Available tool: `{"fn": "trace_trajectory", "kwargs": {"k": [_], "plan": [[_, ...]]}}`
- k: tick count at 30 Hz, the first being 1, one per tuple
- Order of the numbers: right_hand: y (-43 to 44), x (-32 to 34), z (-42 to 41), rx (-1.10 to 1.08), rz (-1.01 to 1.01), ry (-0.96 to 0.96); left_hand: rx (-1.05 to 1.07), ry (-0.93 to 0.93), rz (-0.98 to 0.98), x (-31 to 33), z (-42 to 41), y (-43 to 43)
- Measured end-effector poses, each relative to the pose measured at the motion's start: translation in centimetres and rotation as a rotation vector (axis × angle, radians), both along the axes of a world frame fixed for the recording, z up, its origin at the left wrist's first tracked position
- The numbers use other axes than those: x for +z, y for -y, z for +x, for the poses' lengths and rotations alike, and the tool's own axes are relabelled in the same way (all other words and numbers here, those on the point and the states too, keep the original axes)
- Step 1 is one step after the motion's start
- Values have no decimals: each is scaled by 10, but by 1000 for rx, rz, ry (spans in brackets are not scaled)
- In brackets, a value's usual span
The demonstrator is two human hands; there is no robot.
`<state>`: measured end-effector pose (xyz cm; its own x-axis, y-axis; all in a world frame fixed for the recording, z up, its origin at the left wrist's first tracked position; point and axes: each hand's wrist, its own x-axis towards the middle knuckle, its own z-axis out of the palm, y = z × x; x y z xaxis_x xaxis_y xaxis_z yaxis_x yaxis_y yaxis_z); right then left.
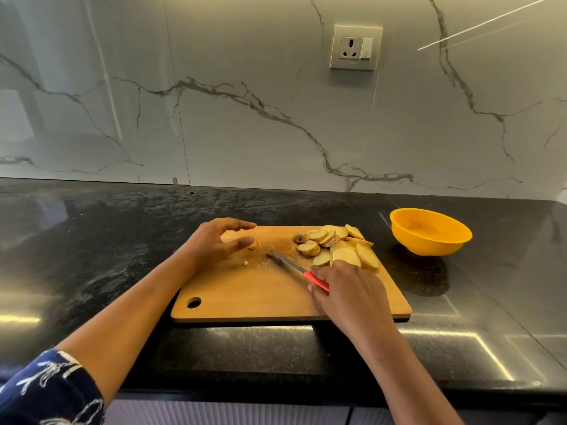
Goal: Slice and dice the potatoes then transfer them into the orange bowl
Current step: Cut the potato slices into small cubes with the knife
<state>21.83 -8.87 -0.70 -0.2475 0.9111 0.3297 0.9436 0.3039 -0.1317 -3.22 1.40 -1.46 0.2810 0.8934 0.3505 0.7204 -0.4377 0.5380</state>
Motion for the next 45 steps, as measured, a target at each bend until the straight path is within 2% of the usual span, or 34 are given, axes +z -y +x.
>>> {"fn": "trace_trajectory", "kwargs": {"k": [4,7,9,11,13,17,20,21,25,26,28,31,35,39,45], "plan": [[1,-5,-1,0,43,-5,-244,-225,112,0,16,3],[1,-7,0,7,56,-15,-225,-415,294,-4,20,-4],[1,-8,1,12,62,-21,-160,-389,393,-4,15,-7],[1,-9,1,9,62,-29,-131,-287,434,-3,6,-8],[1,-10,1,3,62,-34,-86,-214,409,-2,-4,-6],[1,-11,1,-12,61,-51,1,-182,235,-2,-11,-3],[2,-11,1,-27,66,-57,33,-34,189,3,-9,3],[2,-11,1,-36,69,-58,14,-34,142,4,-9,5],[2,-12,3,-74,76,-71,-118,-393,-96,-1,0,2],[2,-12,3,-78,74,-74,-111,-419,-129,-2,1,-3],[2,-12,3,-83,67,-78,-90,-355,-118,-2,3,-13],[1,-11,3,-90,52,-78,-59,-263,43,0,1,-24],[1,-10,4,-90,37,-85,104,-190,102,-3,-7,-39],[1,-10,4,-99,25,-86,194,70,-8,-5,-18,-42],[2,-11,4,-111,26,-88,87,541,-205,-2,-13,-32]]}}
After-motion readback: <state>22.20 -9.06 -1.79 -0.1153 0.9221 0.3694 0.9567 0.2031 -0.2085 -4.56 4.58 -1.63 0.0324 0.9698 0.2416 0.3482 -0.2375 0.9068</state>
